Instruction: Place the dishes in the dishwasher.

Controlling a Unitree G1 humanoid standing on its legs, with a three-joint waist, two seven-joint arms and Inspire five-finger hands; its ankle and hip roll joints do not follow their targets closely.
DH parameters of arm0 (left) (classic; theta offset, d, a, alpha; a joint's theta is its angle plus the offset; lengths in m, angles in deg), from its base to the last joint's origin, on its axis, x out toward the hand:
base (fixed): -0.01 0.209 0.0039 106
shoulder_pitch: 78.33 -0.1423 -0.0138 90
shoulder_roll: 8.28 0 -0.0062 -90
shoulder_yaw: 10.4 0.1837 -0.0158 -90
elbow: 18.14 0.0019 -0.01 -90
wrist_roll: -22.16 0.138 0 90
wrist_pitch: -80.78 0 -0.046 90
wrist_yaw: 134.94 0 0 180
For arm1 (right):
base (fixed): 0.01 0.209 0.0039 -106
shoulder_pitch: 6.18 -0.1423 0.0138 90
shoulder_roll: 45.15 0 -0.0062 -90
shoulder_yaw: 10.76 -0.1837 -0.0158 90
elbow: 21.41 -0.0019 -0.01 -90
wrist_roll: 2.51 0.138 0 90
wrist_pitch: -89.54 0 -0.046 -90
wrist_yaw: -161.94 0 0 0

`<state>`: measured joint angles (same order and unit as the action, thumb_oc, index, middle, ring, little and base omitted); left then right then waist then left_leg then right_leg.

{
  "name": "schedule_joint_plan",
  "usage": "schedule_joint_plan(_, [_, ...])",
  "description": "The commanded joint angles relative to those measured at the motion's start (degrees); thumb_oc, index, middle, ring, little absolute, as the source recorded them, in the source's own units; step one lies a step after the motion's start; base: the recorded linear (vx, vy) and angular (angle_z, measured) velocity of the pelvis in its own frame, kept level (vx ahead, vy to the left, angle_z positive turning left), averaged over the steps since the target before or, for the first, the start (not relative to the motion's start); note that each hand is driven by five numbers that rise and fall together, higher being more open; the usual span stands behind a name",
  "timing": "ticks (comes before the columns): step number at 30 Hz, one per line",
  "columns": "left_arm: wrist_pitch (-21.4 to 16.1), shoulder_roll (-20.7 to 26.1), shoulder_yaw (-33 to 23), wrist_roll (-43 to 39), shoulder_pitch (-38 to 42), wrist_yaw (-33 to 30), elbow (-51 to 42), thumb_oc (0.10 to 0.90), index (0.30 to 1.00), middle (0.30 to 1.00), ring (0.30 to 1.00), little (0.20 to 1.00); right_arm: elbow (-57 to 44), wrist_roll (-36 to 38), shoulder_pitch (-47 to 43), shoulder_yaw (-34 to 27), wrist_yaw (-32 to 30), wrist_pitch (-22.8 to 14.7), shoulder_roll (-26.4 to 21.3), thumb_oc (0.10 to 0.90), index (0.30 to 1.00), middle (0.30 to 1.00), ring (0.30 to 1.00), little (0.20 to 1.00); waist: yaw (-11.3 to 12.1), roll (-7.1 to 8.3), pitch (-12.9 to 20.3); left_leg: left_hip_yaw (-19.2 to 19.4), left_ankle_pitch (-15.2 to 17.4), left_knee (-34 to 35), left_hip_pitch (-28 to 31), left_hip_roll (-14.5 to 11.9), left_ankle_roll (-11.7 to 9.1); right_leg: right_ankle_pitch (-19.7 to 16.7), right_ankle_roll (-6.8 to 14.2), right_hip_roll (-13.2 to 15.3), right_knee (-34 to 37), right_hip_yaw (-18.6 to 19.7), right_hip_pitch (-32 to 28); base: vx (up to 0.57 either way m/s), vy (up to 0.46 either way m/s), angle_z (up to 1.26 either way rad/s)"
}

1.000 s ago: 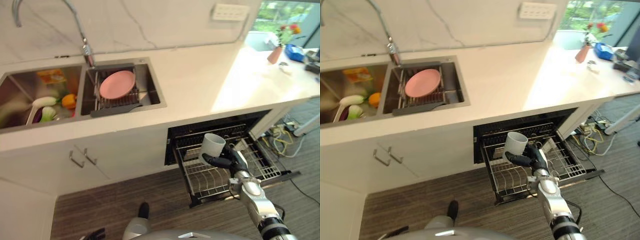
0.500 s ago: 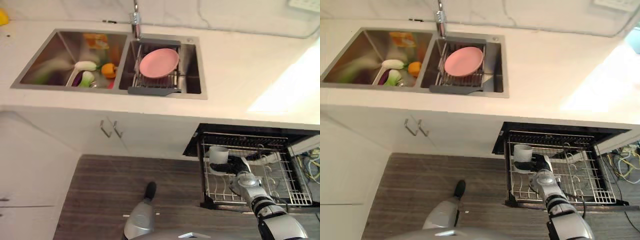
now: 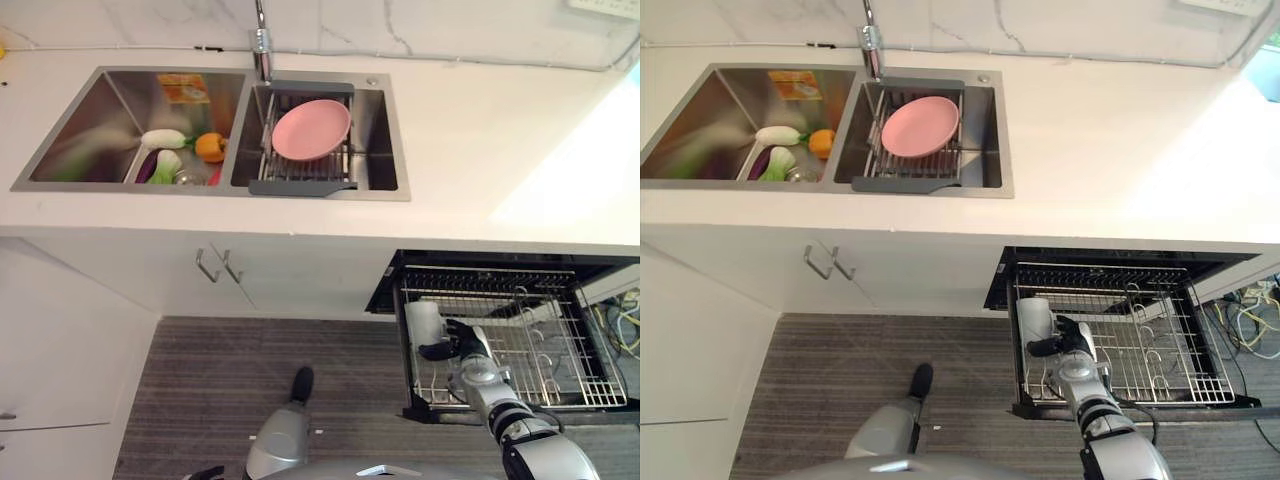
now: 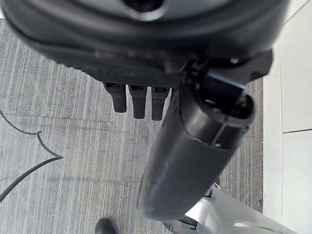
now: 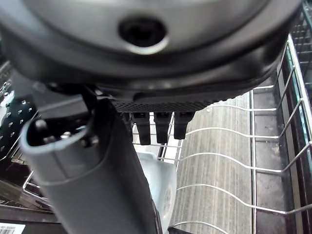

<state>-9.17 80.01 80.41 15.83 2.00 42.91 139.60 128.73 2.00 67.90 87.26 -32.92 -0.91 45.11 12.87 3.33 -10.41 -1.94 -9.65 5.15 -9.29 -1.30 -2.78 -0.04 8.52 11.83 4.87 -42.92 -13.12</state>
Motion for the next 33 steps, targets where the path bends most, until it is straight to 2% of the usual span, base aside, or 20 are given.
schedule_joint_plan(1, [-0.25,-0.51,3.29,0.22,-1.56,-1.41,3.51,0.800,0.900,0.900,0.900,0.900,-5.88,-1.51,0.91,-0.32,-2.79,-2.58,-5.41,0.800,0.900,0.900,0.900,0.900,0.87,-4.08,4.36,-0.44,7.10,-0.60,7.18,-7.90,-6.48,-0.16,3.16,2.69,-1.61,3.08,2.33,0.00,0.002,-0.23])
schedule_joint_plan(3, [-0.10,-0.78,2.99,0.11,-1.49,-1.34,3.55,0.800,0.900,0.900,0.900,0.900,-9.27,-1.51,2.01,-0.98,-2.72,-3.01,-6.01,0.800,0.900,0.900,0.900,0.900,0.02,-4.21,4.53,0.49,7.39,-0.63,7.96,-8.17,-6.37,-0.07,3.09,2.77,-1.43,4.11,2.34,-0.03,0.030,-0.29])
schedule_joint_plan(5, [-0.10,-1.01,2.92,0.26,-1.38,-1.29,3.38,0.800,0.900,0.900,0.900,0.900,-12.31,-1.69,3.32,-1.95,-2.70,-3.50,-6.76,0.800,0.900,0.900,0.900,0.900,-0.52,-4.32,4.50,1.33,6.35,-0.66,7.81,-7.81,-5.85,-1.21,2.66,3.39,-1.59,3.69,3.00,-0.04,0.029,-0.27])
schedule_joint_plan(6, [-0.08,-1.00,2.86,0.23,-1.43,-1.31,3.42,0.800,0.900,0.900,0.900,0.900,-12.37,-1.71,3.38,-1.88,-2.65,-3.47,-6.73,0.800,0.900,0.900,0.900,0.900,-0.60,-4.26,4.77,1.10,7.43,-0.61,8.33,-8.22,-6.29,-0.14,3.09,2.84,-1.28,4.67,2.45,0.00,-0.004,-0.18])
schedule_joint_plan(7, [-0.03,-1.08,2.83,0.30,-1.36,-1.33,3.25,0.800,0.900,0.900,0.900,0.900,-13.86,-1.65,3.93,-2.53,-2.88,-3.71,-7.15,0.800,0.900,0.900,0.900,0.900,-0.78,-4.34,4.57,1.51,6.33,-0.65,7.95,-7.83,-5.82,-1.24,2.65,3.37,-1.51,3.97,3.07,0.00,-0.009,-0.14])
schedule_joint_plan(14, [0.42,-1.80,0.14,-1.40,-0.44,-1.66,2.98,0.800,0.900,0.900,0.900,0.900,-33.80,1.48,12.21,-9.05,-2.89,-8.00,-7.27,0.800,0.900,0.900,0.900,0.900,-3.51,-4.81,4.92,3.27,6.21,-0.63,9.18,-9.53,-6.51,-0.54,2.15,2.35,-0.93,5.79,3.43,-0.02,-0.043,-0.13])
schedule_joint_plan(16, [2.00,-2.44,-6.09,-4.21,-0.12,-5.28,9.73,0.800,0.900,0.900,0.900,0.900,-43.51,4.58,17.08,-10.51,-0.62,-9.50,-5.39,0.800,0.900,0.900,0.900,0.900,-5.18,-4.84,5.21,4.86,6.16,-0.61,10.31,-10.83,-6.87,0.35,1.64,1.22,-0.51,8.47,4.12,-0.02,-0.114,-0.34])
schedule_joint_plan(19, [2.09,-3.82,-8.62,-6.50,-0.76,-4.79,11.49,0.800,0.900,0.900,0.900,0.900,-47.39,5.72,19.35,-10.01,1.01,-9.57,-4.78,0.800,0.900,0.900,0.900,0.900,-6.11,-5.16,5.45,6.37,6.16,-0.68,11.08,-11.63,-6.95,0.85,1.37,0.46,-0.13,10.91,4.98,0.00,-0.069,-0.51])
schedule_joint_plan(21, [1.68,-4.62,-8.26,-7.16,-0.87,-3.14,11.69,0.800,0.900,0.900,0.900,0.900,-51.07,6.07,21.07,-9.82,2.55,-9.53,-4.90,0.800,0.900,0.900,0.900,0.900,-7.24,-5.63,5.12,7.01,5.67,-1.21,11.23,-12.04,-7.02,1.34,0.98,-0.26,0.05,12.87,5.82,-0.04,-0.098,-0.57])
schedule_joint_plan(22, [0.96,-4.64,-7.70,-6.74,-0.77,-3.57,11.06,0.800,0.900,0.900,0.900,0.900,-54.39,6.36,22.62,-9.70,3.61,-9.51,-5.95,0.800,0.900,0.900,0.900,0.900,-8.22,-6.22,3.79,6.60,5.87,-5.22,9.80,-11.50,-6.88,1.38,0.90,0.25,0.13,14.10,6.08,-0.06,-0.051,-0.42])
schedule_joint_plan(23, [0.96,-4.66,-7.67,-6.74,-0.80,-3.58,11.05,0.800,0.900,0.900,0.900,0.900,-54.50,6.37,22.71,-9.74,3.62,-9.44,-5.97,0.800,0.900,0.900,0.900,0.900,-8.27,-6.25,3.85,6.49,6.02,-5.51,9.58,-11.50,-6.87,1.38,0.90,0.25,0.13,14.03,6.11,-0.12,0.001,-0.21])
schedule_joint_plan(25, [0.43,-5.23,-6.52,-5.79,-0.16,-4.52,10.27,0.800,0.900,0.900,0.900,0.900,-56.72,6.47,23.27,-10.27,4.11,-9.44,-6.90,0.800,0.900,0.900,0.900,0.900,-9.09,-6.72,2.43,6.76,6.11,-9.84,6.48,-10.87,-7.84,1.15,1.18,2.10,0.13,13.67,6.11,-0.15,0.095,-0.13])
schedule_joint_plan(27, [-0.25,-5.77,-4.82,-3.66,-0.18,-5.32,8.64,0.800,0.900,0.900,0.900,0.900,-58.25,6.28,22.82,-10.86,3.98,-9.80,-7.45,0.800,0.900,0.900,0.900,0.900,-9.98,-7.51,2.05,7.02,6.76,-10.59,6.12,-11.15,-8.11,0.17,1.98,3.68,0.13,14.01,6.64,-0.11,0.207,-0.12])
schedule_joint_plan(29, [-0.43,-5.70,-3.30,-1.49,-0.33,-6.04,7.51,0.800,0.900,0.900,0.900,0.900,-59.31,6.18,22.59,-11.47,3.46,-10.29,-7.85,0.800,0.900,0.900,0.900,0.900,-11.22,-8.05,2.02,7.67,7.27,-9.99,7.13,-12.60,-8.45,-1.12,2.74,5.23,-0.33,14.53,6.98,-0.10,0.356,-0.16])
schedule_joint_plan(30, [-0.49,-5.02,-2.37,0.27,0.09,-6.80,6.96,0.800,0.900,0.900,0.900,0.900,-62.43,5.81,22.68,-12.93,3.13,-10.47,-8.04,0.800,0.900,0.900,0.900,0.900,-13.54,-8.11,2.54,9.86,6.61,-9.50,8.53,-15.95,-8.69,-2.86,3.79,7.98,-1.40,14.81,8.39,-0.12,0.504,-0.04])
schedule_joint_plan(32, [-0.34,-4.95,-2.16,1.42,-0.14,-7.10,6.94,0.800,0.900,0.900,0.900,0.900,-63.42,5.97,22.94,-13.42,3.16,-10.34,-7.90,0.800,0.900,0.900,0.900,0.900,-13.98,-8.49,2.80,10.30,6.71,-8.75,10.06,-17.07,-8.76,-2.81,4.16,8.49,-2.03,15.29,8.48,-0.05,0.371,0.13])
schedule_joint_plan(33, [-0.38,-4.80,-1.45,2.94,-0.10,-7.64,6.96,0.800,0.900,0.900,0.900,0.900,-64.42,6.43,23.00,-14.47,3.11,-10.68,-7.92,0.800,0.900,0.900,0.900,0.900,-14.81,-8.53,3.37,10.32,5.99,-8.14,10.30,-18.17,-9.12,-3.34,4.66,9.81,-2.53,15.18,8.95,-0.02,0.347,0.17])
